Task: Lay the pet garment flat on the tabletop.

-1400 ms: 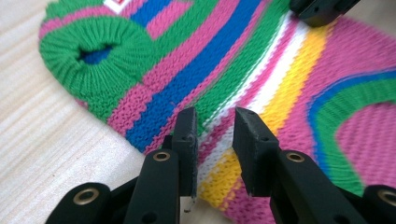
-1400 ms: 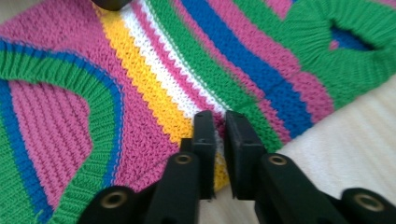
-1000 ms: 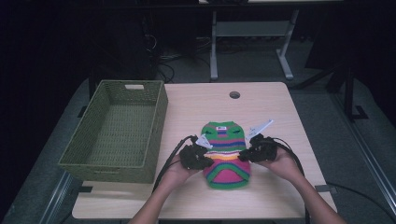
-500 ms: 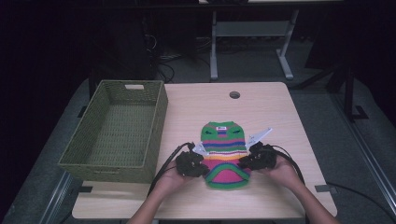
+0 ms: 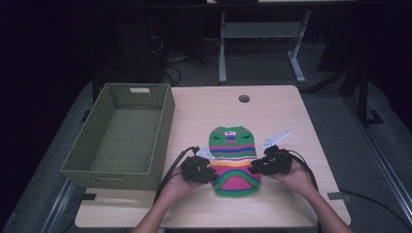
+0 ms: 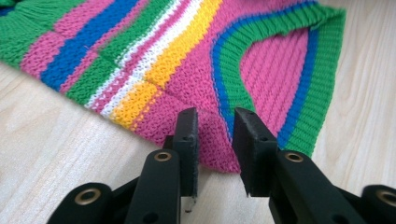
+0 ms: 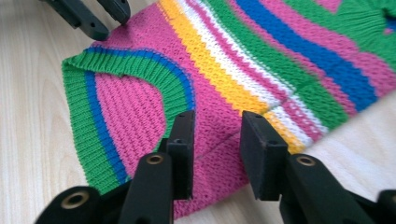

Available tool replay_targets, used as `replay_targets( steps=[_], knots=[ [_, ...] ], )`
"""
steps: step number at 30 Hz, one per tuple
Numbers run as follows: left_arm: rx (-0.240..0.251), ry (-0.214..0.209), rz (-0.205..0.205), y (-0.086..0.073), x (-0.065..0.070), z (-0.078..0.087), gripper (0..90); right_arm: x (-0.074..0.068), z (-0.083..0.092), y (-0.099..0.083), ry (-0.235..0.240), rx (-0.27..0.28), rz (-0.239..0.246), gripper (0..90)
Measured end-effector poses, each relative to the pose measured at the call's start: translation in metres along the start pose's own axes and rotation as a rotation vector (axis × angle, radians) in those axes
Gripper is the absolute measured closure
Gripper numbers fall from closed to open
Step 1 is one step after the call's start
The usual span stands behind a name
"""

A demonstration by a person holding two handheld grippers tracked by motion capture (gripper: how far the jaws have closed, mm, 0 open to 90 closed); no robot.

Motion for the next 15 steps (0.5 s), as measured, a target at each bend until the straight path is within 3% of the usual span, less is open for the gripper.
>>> replay_targets(
  steps=[9,15],
  knots=[
    [0.045,0.025,0.018,0.001,-0.001,0.007,64.8,0.008,0.014,-0.003,0.009,0.066,-0.024,53.9],
    [0.084,0.042,0.042,0.001,-0.003,0.013,56.9,0.01,0.021,-0.009,0.01,0.072,-0.042,47.5]
  ],
)
Point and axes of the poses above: each handheld gripper's, and its own axes: z roughly backward along the jaws, y roughly out of its top, x roughly to its right, the point moved 4 cm from there along -z, roughly forward along the jaws, and after that the axes turned 6 degrees about z, right-handed, at the moved point
